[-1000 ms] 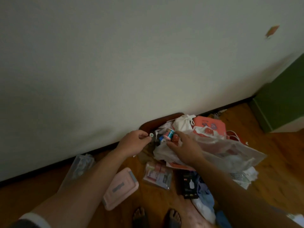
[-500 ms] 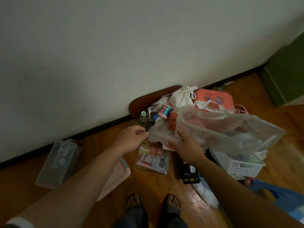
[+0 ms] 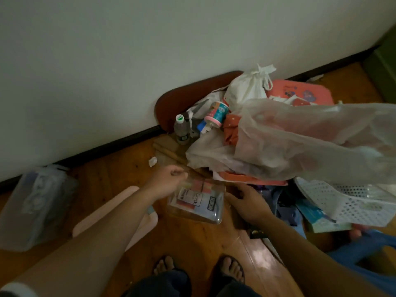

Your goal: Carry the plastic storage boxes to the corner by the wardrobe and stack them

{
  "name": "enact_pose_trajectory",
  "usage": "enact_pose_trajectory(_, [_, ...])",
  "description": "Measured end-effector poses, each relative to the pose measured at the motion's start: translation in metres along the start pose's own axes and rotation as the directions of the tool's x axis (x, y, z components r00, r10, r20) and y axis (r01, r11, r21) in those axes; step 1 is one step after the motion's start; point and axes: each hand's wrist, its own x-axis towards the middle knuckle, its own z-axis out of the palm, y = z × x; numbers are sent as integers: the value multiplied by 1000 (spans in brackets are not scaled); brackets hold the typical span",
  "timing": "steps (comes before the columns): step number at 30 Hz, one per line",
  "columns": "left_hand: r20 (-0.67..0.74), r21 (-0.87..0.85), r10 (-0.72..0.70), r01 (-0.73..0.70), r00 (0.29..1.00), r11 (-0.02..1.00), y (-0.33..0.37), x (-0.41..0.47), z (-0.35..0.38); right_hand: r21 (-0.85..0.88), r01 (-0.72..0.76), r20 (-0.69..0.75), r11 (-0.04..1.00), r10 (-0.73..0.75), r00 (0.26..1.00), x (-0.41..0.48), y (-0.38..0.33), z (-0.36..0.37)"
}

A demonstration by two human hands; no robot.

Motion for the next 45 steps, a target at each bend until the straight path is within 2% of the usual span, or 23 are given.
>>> enact_pose_trajectory(9, [-20,-19,-9,9,1000,1000,-73,79,40,84,-65,8,994,65,998,70,67,65])
enact_pose_trajectory(15, [-85,-102,-69,61,994,993,-109,120,58,112,-104,-6,988,106,994,103,102,93])
enact_pose_trajectory(19, [-98,-200,-107,86,989,976,-124,140,69,114,-195,32,974,193,981,118,123,108])
enact_pose_trajectory(23, [-105,-331,-183,139,977,933,-138,152,78,270,-274,101,923,256,961,124,136,122])
enact_pose_trajectory(28, [-57,-350,-225,192,973,917,-148,160,82,428,-332,143,840,300,943,131,145,134])
enact_pose_trajectory(32, [64,-339,-294,298,954,892,-150,156,84,583,-321,159,747,282,946,133,149,141])
enact_pose_trajectory(35, [155,-328,-296,332,943,884,-153,155,90,637,-289,149,715,254,956,132,144,145])
enact_pose_trajectory(41, [144,-400,-284,318,948,860,-153,154,98,694,-225,63,684,254,965,131,139,156])
enact_pose_trajectory(45, [122,-439,-243,272,962,856,-156,153,102,716,-219,60,663,255,965,131,139,162])
